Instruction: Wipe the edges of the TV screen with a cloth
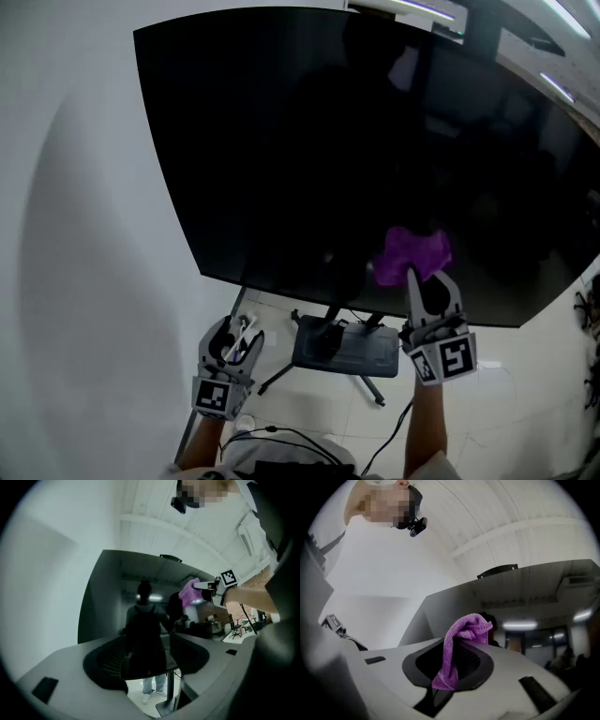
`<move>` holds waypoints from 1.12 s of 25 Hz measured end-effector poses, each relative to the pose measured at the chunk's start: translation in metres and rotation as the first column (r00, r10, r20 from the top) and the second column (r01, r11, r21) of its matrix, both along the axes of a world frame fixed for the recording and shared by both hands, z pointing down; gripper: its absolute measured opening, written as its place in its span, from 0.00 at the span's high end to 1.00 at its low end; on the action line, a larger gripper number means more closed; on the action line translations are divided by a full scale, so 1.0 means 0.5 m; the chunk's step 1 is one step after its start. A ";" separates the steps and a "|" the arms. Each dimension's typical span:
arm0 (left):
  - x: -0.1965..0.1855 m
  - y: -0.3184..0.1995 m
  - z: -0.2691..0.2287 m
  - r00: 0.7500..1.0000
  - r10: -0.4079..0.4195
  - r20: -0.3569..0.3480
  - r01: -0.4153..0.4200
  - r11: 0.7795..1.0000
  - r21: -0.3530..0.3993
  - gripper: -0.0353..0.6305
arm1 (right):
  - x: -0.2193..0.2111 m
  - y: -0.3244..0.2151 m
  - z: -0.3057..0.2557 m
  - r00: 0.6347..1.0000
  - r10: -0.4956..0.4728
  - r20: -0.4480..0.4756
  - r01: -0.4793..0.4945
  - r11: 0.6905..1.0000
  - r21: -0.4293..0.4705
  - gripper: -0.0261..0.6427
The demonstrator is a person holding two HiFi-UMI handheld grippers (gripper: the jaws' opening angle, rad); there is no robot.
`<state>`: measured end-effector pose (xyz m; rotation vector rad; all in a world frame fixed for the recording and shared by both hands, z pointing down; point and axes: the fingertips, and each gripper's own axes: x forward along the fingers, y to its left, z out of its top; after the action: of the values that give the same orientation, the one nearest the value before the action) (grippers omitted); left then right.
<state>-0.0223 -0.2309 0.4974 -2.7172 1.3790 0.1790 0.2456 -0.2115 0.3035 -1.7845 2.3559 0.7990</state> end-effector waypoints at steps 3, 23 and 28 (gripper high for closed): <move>-0.016 0.013 0.005 1.000 -0.009 0.001 0.009 1.000 -0.006 0.53 | -0.053 -0.017 -0.088 0.995 -0.035 -0.089 0.041 0.997 0.072 0.87; -0.241 0.037 -0.024 0.968 -0.243 -0.056 0.244 0.970 0.012 0.53 | -0.619 -0.229 -0.610 0.816 -0.012 -0.578 0.235 0.920 0.313 0.88; -0.338 0.042 0.009 0.936 -0.347 -0.053 0.349 0.937 0.024 0.53 | -0.738 -0.315 -0.716 0.747 0.035 -0.664 0.209 0.936 0.284 0.88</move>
<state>-0.1911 -0.2097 0.5021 -2.4026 1.8226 0.2379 -0.1235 -0.3688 -0.0543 -1.3633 2.3969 1.9629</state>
